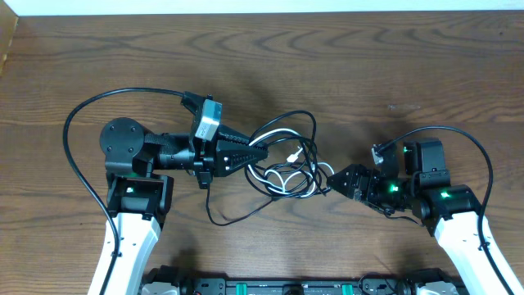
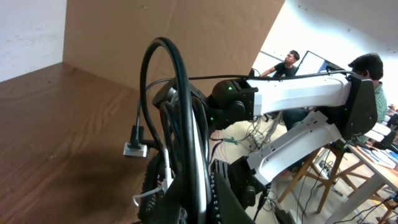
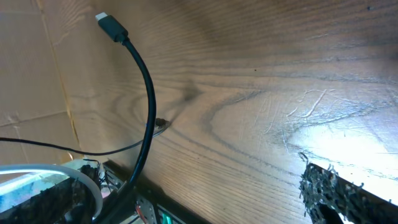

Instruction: Untangle cables

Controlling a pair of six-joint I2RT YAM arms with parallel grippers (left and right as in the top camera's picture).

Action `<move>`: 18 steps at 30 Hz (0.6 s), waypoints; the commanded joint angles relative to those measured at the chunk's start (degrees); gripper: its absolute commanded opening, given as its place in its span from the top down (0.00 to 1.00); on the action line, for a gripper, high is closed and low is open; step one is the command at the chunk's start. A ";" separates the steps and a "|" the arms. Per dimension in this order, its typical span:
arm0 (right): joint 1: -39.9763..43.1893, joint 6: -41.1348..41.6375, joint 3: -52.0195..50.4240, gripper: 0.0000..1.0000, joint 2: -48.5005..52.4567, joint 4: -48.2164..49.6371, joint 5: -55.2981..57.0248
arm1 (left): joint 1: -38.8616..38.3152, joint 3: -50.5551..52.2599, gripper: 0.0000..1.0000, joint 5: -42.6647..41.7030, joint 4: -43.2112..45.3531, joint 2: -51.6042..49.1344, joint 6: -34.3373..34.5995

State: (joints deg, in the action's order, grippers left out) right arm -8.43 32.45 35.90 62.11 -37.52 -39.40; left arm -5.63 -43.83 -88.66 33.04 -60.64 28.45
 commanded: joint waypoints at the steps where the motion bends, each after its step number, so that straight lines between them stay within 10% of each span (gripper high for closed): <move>1: -0.35 1.16 0.24 0.01 -0.24 -0.52 -4.52 | 0.98 -1.40 0.93 -0.66 0.79 0.85 -0.35; 18: -1.79 8.26 -0.02 0.01 -0.24 -5.92 9.68 | 5.88 -1.40 0.93 -0.68 0.76 0.85 -0.33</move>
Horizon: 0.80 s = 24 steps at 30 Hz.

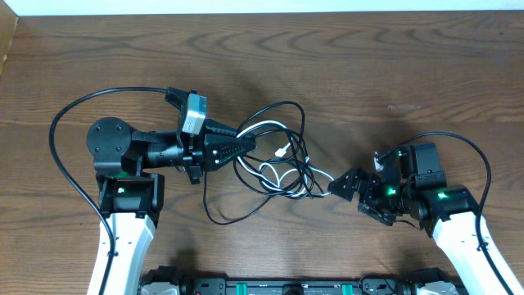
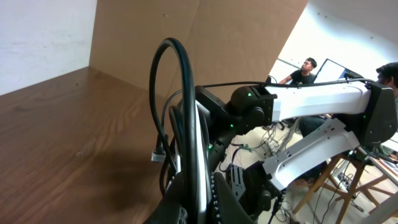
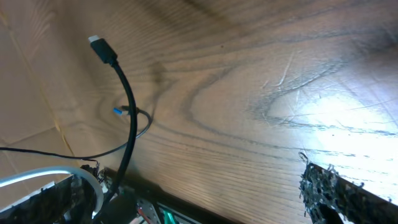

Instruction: Untangle cables

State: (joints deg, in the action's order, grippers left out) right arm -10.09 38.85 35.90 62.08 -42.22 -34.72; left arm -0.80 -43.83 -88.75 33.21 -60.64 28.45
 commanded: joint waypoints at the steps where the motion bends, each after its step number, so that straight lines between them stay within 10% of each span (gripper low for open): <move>1: -0.13 1.81 -0.02 0.01 -0.22 -1.95 5.05 | 1.42 -1.40 0.92 -0.59 0.57 0.85 -0.33; 24: -0.15 -7.87 -0.02 0.04 -0.22 18.01 -10.54 | 0.76 -1.40 0.92 4.72 0.46 0.83 3.91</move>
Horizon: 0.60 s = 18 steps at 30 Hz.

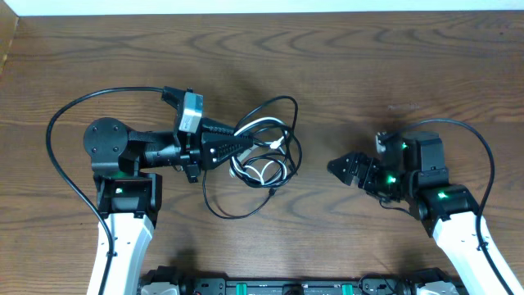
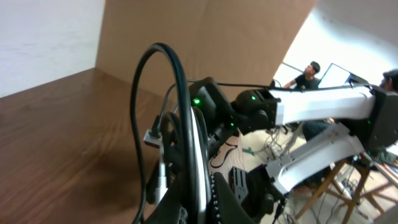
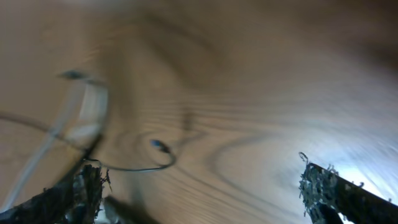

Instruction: Untangle cables

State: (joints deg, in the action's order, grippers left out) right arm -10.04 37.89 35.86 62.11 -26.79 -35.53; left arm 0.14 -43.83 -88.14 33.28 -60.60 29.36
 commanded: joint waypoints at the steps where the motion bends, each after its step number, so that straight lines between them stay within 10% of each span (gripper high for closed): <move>1: -0.20 -9.16 0.02 0.05 -0.24 4.07 -12.15 | -0.17 -1.40 0.93 5.75 0.39 0.79 4.22; 18: -2.47 -25.49 0.02 0.07 -0.90 21.09 -25.55 | -0.24 -1.40 0.92 24.00 -3.48 0.79 19.30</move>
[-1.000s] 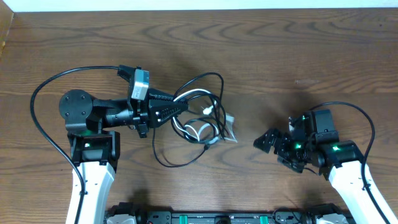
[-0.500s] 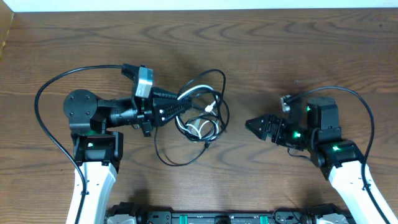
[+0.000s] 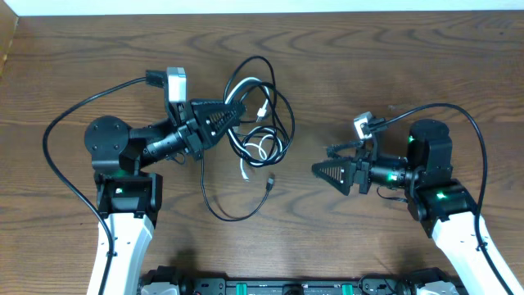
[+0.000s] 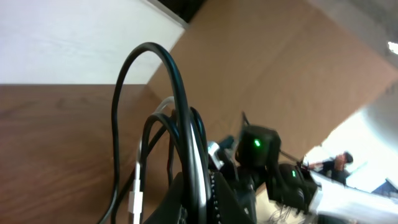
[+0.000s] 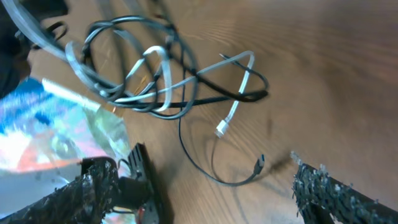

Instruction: Untangle cables

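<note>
A tangle of black and white cables [image 3: 264, 123] hangs from my left gripper [image 3: 233, 111], which is shut on it left of the table's middle. The left wrist view shows a thick black cable [image 4: 180, 118] and a white one running up between the fingers of that gripper [image 4: 202, 193]. A white cable end [image 3: 246, 174] and a black plug [image 3: 270, 182] lie just below the tangle. My right gripper [image 3: 318, 170] points left, open, well apart from the cables. In the right wrist view the tangle [image 5: 155, 74] lies ahead of the right gripper [image 5: 202, 171], with the plug [image 5: 259, 163] nearest.
A thin black cable loop [image 3: 233, 215] trails toward the near edge of the wooden table [image 3: 368, 65]. Each arm's own black lead arcs beside it, left [image 3: 61, 123] and right [image 3: 471, 135]. The far table edge meets a white wall.
My left gripper has moved toward the far side with the tangle and lifted it. My right gripper has turned to point left, farther from the cables, and the tangle now shows in its view.
At first the tangle stretched between both grippers, its right side at the right gripper's fingers. Then both arms stood farther apart with the cables pulled long. Later the cables were off the right gripper, bunched by the left. Now the left holds them farther away.
</note>
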Controlling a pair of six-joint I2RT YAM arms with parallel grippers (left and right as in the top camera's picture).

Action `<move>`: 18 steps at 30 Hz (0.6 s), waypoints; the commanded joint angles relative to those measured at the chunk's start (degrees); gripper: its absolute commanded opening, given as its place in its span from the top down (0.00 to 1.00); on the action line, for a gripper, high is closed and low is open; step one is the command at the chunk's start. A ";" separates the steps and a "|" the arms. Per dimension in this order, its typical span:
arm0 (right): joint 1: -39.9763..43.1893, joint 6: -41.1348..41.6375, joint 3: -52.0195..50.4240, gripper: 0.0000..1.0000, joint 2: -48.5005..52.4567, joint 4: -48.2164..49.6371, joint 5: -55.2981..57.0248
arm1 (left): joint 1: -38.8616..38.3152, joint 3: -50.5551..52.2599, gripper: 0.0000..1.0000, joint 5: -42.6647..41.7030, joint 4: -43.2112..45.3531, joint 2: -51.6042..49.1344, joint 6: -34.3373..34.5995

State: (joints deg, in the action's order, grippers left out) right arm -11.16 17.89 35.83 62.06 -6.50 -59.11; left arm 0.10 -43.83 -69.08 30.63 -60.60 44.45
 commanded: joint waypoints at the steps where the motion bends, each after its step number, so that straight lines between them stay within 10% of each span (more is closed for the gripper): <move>1: -1.77 -6.82 0.04 0.07 -0.85 1.16 -1.95 | -0.22 -1.40 0.92 5.86 -1.81 0.79 4.96; 10: -3.74 -15.87 0.04 0.08 -0.85 2.62 -1.09 | -5.14 -1.40 0.93 12.20 -5.07 0.79 6.45; 18: -3.72 -7.87 0.04 0.11 -0.85 8.15 6.01 | -10.49 -1.40 0.93 6.71 -5.09 0.79 -3.28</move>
State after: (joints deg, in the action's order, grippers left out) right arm -14.48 6.33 35.83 61.95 0.75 -56.95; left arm -9.19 -43.83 -58.87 25.04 -60.60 46.54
